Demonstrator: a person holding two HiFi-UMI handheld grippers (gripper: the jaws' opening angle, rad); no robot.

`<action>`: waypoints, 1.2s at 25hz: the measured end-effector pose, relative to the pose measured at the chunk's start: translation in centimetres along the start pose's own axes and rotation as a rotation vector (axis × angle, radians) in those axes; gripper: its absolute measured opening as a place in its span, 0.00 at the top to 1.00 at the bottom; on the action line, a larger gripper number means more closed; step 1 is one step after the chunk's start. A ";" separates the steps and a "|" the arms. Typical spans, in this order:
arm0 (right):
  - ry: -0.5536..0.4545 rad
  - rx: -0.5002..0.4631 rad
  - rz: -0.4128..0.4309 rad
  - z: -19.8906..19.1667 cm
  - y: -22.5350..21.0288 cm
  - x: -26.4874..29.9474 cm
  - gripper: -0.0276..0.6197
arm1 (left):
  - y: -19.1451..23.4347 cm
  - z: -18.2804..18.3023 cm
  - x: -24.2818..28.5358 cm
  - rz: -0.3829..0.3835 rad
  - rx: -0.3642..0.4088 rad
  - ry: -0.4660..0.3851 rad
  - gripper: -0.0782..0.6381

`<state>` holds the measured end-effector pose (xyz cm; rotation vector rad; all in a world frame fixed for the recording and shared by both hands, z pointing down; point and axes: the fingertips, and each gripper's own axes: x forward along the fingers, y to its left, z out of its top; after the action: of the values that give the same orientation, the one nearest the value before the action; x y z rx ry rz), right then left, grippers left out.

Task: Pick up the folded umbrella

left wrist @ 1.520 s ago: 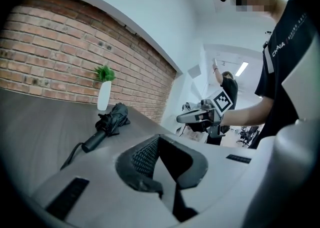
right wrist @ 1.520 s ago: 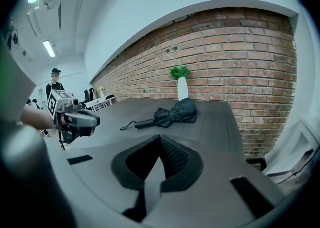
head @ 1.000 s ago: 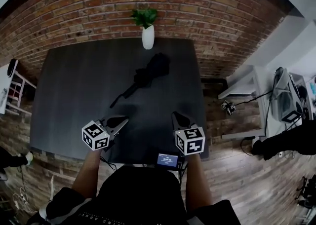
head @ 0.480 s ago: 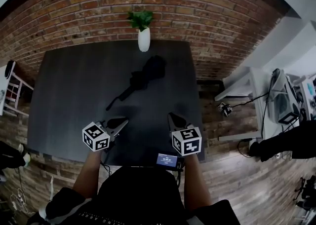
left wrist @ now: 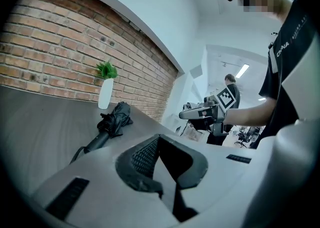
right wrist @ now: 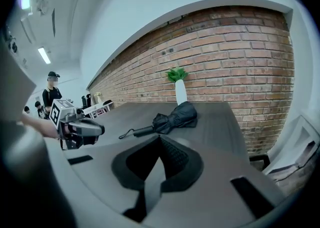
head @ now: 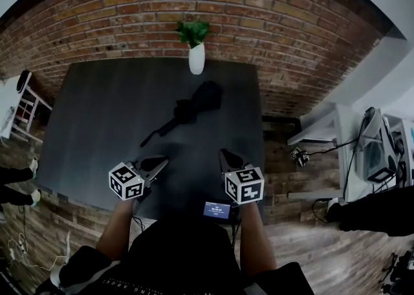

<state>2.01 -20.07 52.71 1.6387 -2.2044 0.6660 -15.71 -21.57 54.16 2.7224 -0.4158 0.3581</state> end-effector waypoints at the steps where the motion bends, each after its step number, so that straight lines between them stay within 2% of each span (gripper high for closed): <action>1: -0.001 0.001 0.006 0.0 0.0 0.1 0.95 | 0.1 0.1 -0.1 0.006 -0.002 -0.002 0.89; 14: -0.010 0.031 0.039 0.0 -1.4 -0.7 0.95 | -1.0 0.2 1.3 0.019 -0.003 0.009 0.89; 30: -0.028 0.116 0.149 0.2 -3.0 -0.7 0.95 | -2.0 0.8 3.5 0.049 -0.028 -0.017 0.88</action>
<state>5.11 -20.39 52.72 1.5567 -2.3656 0.8301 -11.67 -20.87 53.88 2.6931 -0.4897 0.3400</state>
